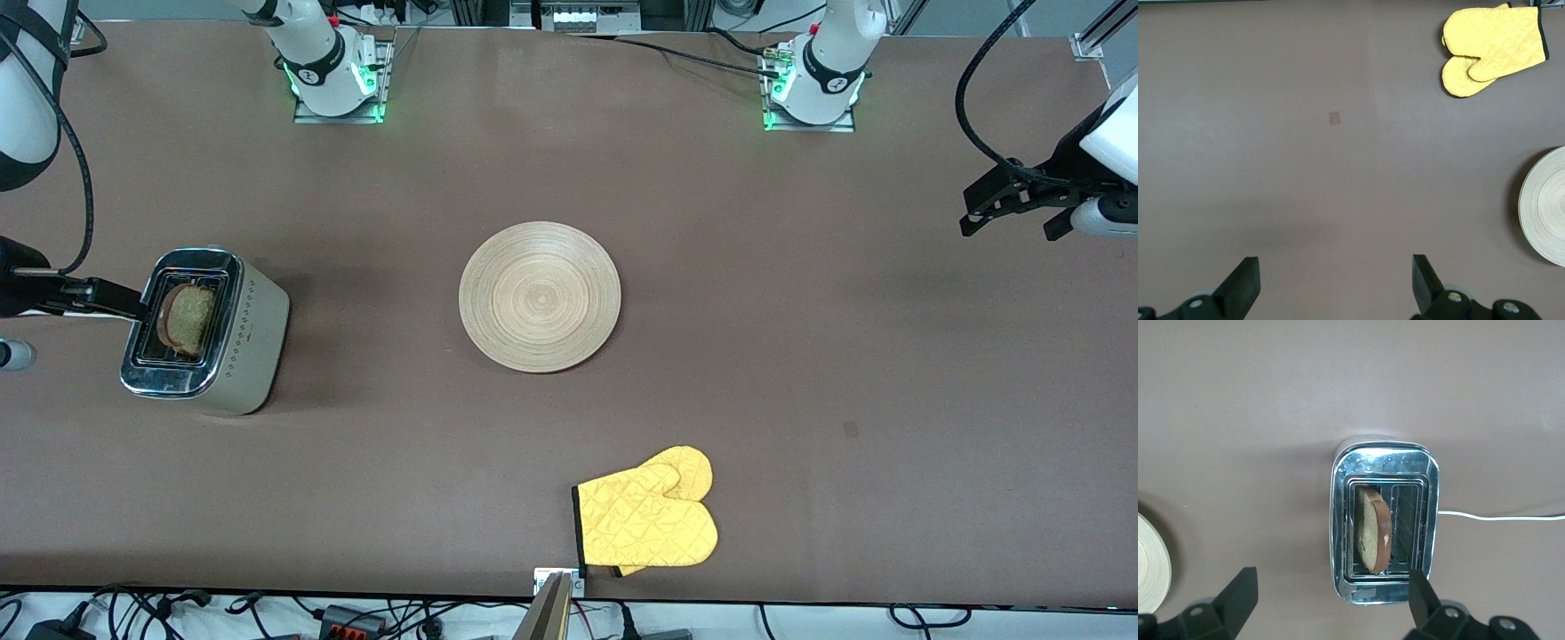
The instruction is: Move plate and put bread in toaster
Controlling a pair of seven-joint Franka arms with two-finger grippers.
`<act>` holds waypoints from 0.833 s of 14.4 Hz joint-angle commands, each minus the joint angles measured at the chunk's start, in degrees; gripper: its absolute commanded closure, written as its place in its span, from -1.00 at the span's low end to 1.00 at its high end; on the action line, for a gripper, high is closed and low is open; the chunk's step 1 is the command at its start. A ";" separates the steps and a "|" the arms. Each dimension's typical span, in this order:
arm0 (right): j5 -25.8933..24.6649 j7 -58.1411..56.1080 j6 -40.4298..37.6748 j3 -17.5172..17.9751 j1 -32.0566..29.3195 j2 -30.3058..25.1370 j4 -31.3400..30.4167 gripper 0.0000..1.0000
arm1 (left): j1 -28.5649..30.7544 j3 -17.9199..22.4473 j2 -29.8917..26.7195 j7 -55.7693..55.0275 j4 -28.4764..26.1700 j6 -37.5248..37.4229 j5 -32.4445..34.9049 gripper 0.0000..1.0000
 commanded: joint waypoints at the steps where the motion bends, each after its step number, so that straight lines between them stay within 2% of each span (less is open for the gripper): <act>1: 1.07 0.16 0.16 0.36 0.22 -0.18 0.12 -1.00 | -0.03 -0.28 0.83 -0.12 2.02 -1.88 1.28 -1.00; 6: 2.92 0.07 0.86 0.63 -1.96 -0.45 0.12 -1.00 | -0.03 -0.37 0.57 -0.12 1.67 -1.62 1.36 -1.00; 7: 2.83 -0.02 2.26 2.20 -3.63 -1.14 -0.84 -1.00 | -0.03 -0.37 0.57 -0.12 1.67 -1.62 1.28 -1.00; 8: 1.53 -0.02 4.53 5.69 -6.00 -3.06 -2.76 -1.00 | -0.03 -0.37 0.57 -0.12 1.67 -1.62 1.28 -1.00; 11: 0.20 -0.45 7.98 9.23 -9.87 -6.51 -8.75 -1.00 | -0.03 -0.37 0.57 -0.12 1.67 -1.62 1.28 -1.00; 12: 0.20 -0.54 7.90 12.11 -12.32 -6.95 -8.93 -1.00 | -0.03 -0.37 0.57 -0.12 1.67 -1.71 1.28 -1.00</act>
